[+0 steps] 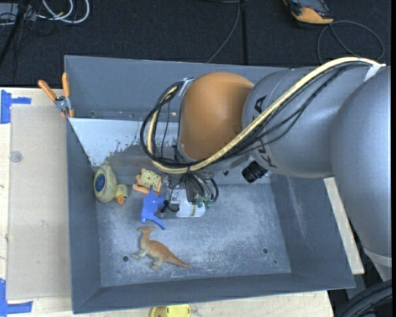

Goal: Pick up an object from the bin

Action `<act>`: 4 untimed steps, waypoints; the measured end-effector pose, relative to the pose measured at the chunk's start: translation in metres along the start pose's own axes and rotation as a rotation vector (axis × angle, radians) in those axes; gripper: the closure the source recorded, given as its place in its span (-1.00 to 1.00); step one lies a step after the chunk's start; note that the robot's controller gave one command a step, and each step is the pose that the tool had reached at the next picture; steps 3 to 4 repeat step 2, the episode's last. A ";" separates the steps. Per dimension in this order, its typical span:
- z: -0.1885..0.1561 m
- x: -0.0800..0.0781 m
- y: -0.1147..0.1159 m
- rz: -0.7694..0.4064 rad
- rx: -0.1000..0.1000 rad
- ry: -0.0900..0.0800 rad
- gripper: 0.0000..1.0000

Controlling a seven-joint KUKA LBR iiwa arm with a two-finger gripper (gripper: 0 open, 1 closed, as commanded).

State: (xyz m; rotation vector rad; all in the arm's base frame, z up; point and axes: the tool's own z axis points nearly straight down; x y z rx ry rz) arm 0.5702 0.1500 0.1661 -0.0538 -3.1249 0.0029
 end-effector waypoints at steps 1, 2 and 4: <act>0.000 0.000 0.000 0.001 0.000 0.000 1.00; -0.070 -0.008 0.008 -0.057 0.000 -0.001 1.00; -0.070 -0.008 0.008 -0.057 0.000 -0.001 1.00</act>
Offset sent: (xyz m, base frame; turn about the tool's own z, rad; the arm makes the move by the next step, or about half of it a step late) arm 0.0088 0.0088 0.0703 -0.0598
